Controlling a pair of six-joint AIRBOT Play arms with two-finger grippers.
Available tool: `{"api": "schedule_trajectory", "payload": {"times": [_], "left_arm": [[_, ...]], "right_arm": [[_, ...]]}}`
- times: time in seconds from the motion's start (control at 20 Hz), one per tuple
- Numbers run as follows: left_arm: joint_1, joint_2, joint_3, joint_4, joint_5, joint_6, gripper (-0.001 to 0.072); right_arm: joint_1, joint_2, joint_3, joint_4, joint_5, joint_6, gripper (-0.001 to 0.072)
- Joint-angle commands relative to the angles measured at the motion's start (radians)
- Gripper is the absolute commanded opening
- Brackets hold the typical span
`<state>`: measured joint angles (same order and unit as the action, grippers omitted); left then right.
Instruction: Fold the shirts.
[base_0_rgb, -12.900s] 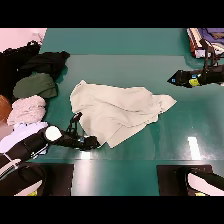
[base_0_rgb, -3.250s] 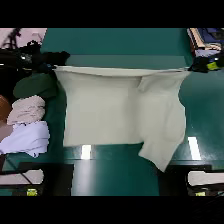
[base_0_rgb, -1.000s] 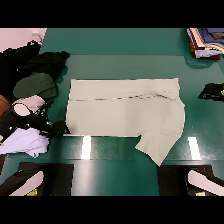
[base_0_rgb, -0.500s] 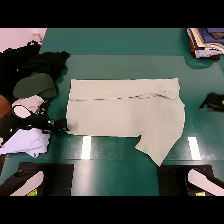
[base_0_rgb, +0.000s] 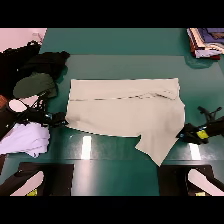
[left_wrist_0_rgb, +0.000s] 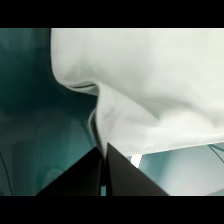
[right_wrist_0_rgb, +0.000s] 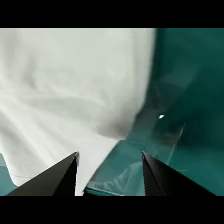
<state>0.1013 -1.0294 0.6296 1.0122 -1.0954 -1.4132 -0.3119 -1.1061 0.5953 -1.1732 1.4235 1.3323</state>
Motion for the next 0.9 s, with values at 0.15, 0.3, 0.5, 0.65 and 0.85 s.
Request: {"api": "schedule_trajectory", "payload": {"times": [0.15, 0.3, 0.5, 0.65, 0.85], "left_arm": [[0.000, 0.001, 0.006, 0.000, -0.030, 0.005, 0.0024], [0.000, 0.003, 0.006, 0.004, -0.074, 0.035, 0.0022], [0.000, 0.157, 0.006, 0.101, -0.133, -0.003, 0.0020], [0.000, 0.307, -0.014, 0.166, -0.274, -0.028, 0.0021], [0.000, 0.417, -0.011, 0.151, -0.391, -0.066, 0.0022]], "right_arm": [[0.164, 0.002, -0.080, 0.045, -0.078, -0.003, 0.0421], [0.187, 0.003, -0.079, 0.044, -0.066, -0.019, 0.0042], [0.190, 0.130, -0.079, -0.037, 0.020, -0.034, 0.0013], [0.189, 0.323, -0.080, -0.124, 0.114, -0.003, 0.0013], [0.189, 0.547, -0.019, -0.164, 0.172, 0.039, 0.0012]]}}
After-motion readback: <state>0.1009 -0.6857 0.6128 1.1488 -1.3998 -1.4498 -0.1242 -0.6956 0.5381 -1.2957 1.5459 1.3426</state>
